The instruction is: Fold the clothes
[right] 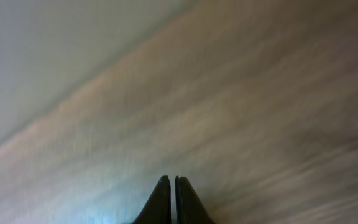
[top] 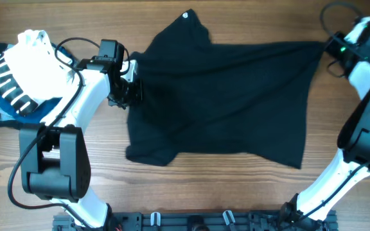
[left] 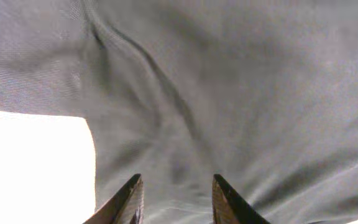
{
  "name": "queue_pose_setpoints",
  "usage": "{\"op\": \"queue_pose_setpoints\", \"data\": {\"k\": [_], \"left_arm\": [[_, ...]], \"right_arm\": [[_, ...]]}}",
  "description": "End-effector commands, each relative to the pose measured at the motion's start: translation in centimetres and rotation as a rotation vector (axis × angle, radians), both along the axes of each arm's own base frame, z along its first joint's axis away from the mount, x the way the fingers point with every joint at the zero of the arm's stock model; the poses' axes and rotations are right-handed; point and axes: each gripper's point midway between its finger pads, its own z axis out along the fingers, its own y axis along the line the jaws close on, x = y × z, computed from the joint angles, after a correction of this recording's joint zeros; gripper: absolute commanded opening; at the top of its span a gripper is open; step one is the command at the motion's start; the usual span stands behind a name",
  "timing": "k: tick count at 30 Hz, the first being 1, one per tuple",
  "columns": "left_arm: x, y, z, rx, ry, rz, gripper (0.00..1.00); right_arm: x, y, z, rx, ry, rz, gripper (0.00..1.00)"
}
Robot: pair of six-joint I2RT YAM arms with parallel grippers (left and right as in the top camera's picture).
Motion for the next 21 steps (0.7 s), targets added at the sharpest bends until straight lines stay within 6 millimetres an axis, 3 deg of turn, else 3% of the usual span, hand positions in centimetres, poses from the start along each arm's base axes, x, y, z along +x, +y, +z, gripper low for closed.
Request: {"op": "queue_pose_setpoints", "data": {"k": [1, 3, 4, 9, 13, 18, 21], "left_arm": [[0.6, -0.1, 0.3, 0.002, -0.034, -0.011, 0.42], [0.9, -0.1, 0.4, 0.001, -0.046, -0.011, 0.45], [1.0, -0.1, 0.5, 0.001, -0.050, -0.011, 0.46], [2.3, -0.3, 2.5, -0.005, -0.094, -0.010, 0.47], [3.7, -0.1, 6.4, -0.012, -0.164, -0.003, 0.46], [3.7, 1.3, 11.4, -0.016, -0.225, 0.033, 0.46], [2.4, 2.9, 13.1, -0.011, -0.224, 0.070, 0.47]], "right_arm": [[0.2, -1.5, 3.4, -0.017, -0.056, -0.017, 0.53], [-0.3, -1.3, 3.4, 0.010, -0.044, 0.001, 0.75], [-0.6, -0.9, 3.5, 0.031, -0.043, 0.022, 0.76], [-2.7, 1.8, 5.8, 0.149, -0.019, 0.118, 0.75], [-5.9, 4.1, 8.5, 0.215, 0.048, 0.135, 0.74], [-11.6, 6.7, 10.8, 0.283, 0.190, 0.102, 0.75], [-15.9, 7.4, 10.1, 0.293, 0.351, 0.032, 0.76]]}}
